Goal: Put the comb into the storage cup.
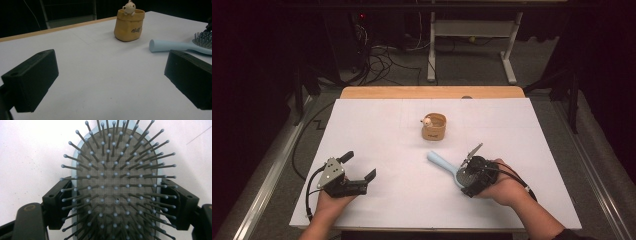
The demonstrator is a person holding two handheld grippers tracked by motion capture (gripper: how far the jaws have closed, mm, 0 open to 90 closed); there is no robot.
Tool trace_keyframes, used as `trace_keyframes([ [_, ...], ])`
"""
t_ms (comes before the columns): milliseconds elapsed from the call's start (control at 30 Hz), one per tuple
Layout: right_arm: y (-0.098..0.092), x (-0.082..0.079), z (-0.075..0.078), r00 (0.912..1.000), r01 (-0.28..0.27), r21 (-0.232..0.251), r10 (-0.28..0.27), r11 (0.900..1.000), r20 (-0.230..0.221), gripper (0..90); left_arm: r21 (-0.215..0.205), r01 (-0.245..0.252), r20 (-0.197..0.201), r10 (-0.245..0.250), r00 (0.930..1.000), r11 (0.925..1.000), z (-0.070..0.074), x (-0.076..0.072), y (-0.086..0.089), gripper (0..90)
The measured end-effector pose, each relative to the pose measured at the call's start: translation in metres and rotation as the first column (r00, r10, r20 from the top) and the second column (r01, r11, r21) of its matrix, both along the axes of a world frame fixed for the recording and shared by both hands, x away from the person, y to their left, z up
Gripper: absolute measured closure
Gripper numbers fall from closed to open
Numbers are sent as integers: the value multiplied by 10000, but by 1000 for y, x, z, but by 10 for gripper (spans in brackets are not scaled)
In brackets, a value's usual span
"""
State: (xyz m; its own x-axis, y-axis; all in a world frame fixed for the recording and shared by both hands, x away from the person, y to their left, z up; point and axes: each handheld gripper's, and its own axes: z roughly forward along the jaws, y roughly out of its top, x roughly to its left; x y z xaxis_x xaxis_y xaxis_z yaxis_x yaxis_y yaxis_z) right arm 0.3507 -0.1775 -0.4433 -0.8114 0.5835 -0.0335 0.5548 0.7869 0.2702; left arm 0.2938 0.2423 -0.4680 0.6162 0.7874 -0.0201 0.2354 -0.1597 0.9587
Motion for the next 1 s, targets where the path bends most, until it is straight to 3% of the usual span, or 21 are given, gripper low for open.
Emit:
trace_keyframes([
  [333, -2, 1, 6, 9997, 225, 331, -221, 9992, -137, 210, -196, 145, 108, -143, 9998, 9997, 1, -2, 1, 0],
  [467, -5, 1, 10, 9990, 439, 566, -433, 9974, -127, 210, -98, 114, 109, -113, 9999, 9999, 1, -2, -1, 0],
  [633, -7, -1, 15, 9992, 397, 626, -403, 9972, 80, 210, -172, 146, 142, -144, 9998, 9997, 6, -3, -3, 0],
  [1000, -11, -5, 25, 9997, 244, 786, -247, 9966, 25, 210, 503, -79, 519, 53, 9986, 9987, 23, 7, -14, 0],
])
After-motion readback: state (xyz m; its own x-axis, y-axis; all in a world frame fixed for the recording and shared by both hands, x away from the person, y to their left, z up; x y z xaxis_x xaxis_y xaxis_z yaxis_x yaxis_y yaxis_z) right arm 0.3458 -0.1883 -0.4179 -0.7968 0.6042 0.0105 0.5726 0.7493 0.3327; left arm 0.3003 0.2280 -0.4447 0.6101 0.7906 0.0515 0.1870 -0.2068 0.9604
